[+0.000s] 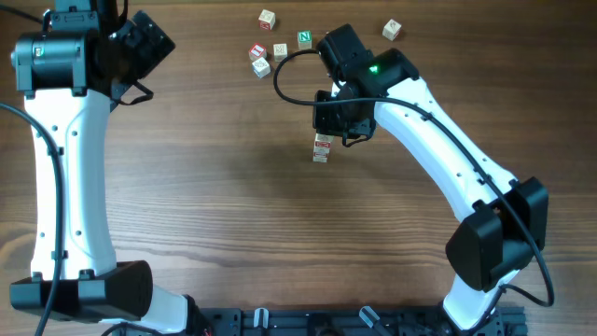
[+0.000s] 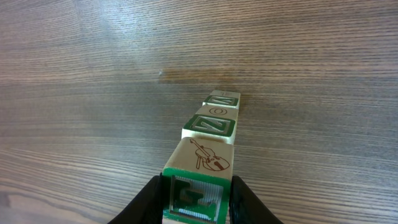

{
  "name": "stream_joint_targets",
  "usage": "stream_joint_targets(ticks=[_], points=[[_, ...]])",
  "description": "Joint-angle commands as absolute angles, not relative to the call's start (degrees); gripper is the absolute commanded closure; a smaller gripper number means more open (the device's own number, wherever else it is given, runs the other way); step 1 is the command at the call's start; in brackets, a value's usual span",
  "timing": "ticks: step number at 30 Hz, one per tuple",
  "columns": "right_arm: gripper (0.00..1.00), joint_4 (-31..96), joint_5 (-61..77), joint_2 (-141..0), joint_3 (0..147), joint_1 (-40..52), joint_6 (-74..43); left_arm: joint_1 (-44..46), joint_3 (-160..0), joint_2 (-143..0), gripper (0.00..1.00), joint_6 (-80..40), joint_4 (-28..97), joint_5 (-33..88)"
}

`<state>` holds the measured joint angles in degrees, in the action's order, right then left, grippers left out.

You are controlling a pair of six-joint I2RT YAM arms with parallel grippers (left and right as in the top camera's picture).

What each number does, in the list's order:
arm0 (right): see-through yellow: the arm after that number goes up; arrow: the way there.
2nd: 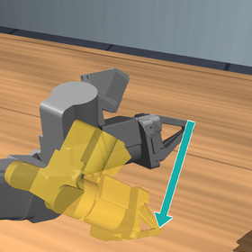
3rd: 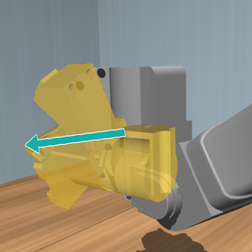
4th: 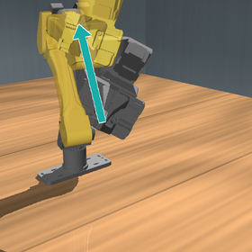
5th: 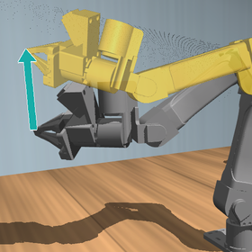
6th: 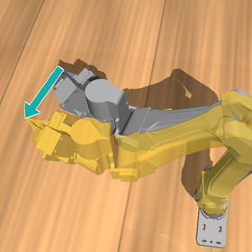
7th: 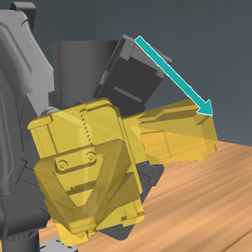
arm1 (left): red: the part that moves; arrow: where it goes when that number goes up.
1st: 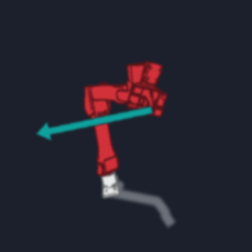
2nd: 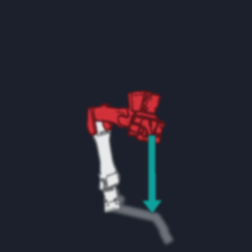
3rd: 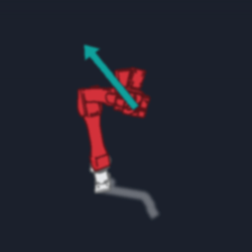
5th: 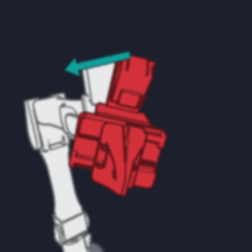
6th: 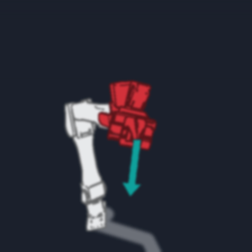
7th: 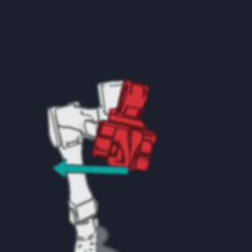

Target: Form a tower

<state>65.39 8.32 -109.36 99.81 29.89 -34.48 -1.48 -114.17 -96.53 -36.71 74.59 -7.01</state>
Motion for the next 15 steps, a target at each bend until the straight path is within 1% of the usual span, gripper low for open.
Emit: stream_joint_targets(ticks=[1,15], points=[[0.79,65.5,7.8,-110.5,100.8,29.8,-35.1,-1.8,-114.2,-96.4,0.0,-36.2,74.4,-7.5],[0.79,65.2,7.7,-110.5,100.7,29.8,-34.9,-1.8,-114.2,-96.4,0.0,-36.2,74.4,-7.5]])
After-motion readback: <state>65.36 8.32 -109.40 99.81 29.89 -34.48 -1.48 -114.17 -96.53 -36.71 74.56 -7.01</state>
